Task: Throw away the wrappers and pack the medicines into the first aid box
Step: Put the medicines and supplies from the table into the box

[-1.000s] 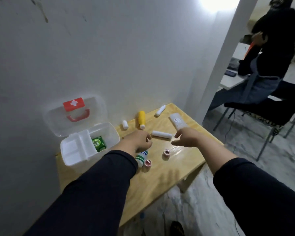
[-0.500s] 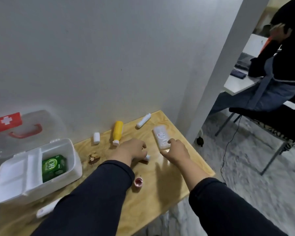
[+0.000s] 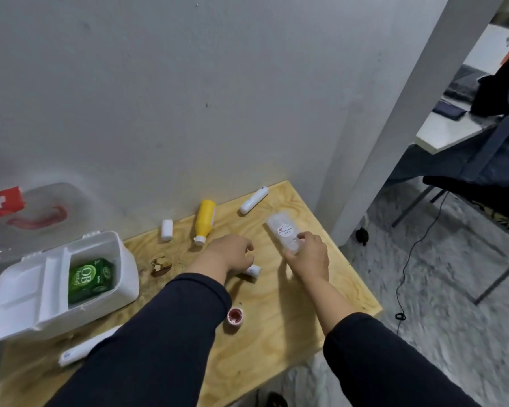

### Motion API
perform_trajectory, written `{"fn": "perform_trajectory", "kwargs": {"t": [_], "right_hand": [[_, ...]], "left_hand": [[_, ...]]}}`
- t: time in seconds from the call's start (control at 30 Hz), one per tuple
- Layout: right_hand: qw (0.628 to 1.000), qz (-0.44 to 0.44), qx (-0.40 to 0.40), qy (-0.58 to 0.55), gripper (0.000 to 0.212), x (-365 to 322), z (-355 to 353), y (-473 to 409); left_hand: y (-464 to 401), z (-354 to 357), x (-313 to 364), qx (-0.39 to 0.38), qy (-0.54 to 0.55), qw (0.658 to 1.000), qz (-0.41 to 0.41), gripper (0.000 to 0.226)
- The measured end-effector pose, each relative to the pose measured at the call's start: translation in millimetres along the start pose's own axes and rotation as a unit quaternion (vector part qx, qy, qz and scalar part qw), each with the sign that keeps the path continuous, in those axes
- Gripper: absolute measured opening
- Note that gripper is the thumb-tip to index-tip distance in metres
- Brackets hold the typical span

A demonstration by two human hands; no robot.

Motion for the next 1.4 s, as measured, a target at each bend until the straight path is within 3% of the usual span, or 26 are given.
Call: {"fn": "perform_trajectory", "kwargs": {"t": [0.13, 0.3, 0.6, 0.73, 0.77, 1.07, 1.4], "right_hand": [[0.998, -0.044, -0.027, -0.045, 0.051, -23.0, -21.6, -2.9], [0.985, -0.153, -0.073, 0.004, 0.053, -95.6, -39.2, 0.5], [0.939, -0.311, -0.140, 0.050, 0.051, -246.3, 7.0, 42.5], [0.908, -0.364, -0.178, 0.104, 0.052, -290.3, 46.5, 67.2], [0.900, -0.374, -0.186, 0.119, 0.052, -299.2, 57.5, 73.3], [0.867, -0.410, -0.222, 0.177, 0.053, -347.4, 137.7, 100.5], [0.886, -0.377, -0.210, 0.169, 0.057, -362.9, 199.2, 100.5]], "left_hand": [[10.3, -19.6, -4.9, 0.027, 0.007, 1.000, 0.001, 0.042], [34.9, -51.0, -38.1, 0.061, 0.033, 0.998, -0.013, 0.041], [97.7, -77.7, -182.3, 0.111, 0.137, 0.979, -0.106, 0.044], [123.5, -65.5, -246.2, 0.109, 0.153, 0.972, -0.144, 0.032], [128.0, -59.8, -262.1, 0.109, 0.147, 0.971, -0.154, 0.041], [140.1, -10.3, -345.9, 0.116, 0.086, 0.971, -0.191, 0.093], [132.0, 9.4, -356.6, 0.162, 0.076, 0.968, -0.175, 0.094]]}}
Point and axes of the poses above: each hand's wrist, its own y-axis away from the middle knuckle, its own z-axis out of the palm, x = y × z, the point moved 10 cm from there along -y, towards the middle knuckle, and after that the axes turned 10 degrees about -z, right-handed, at the moved point
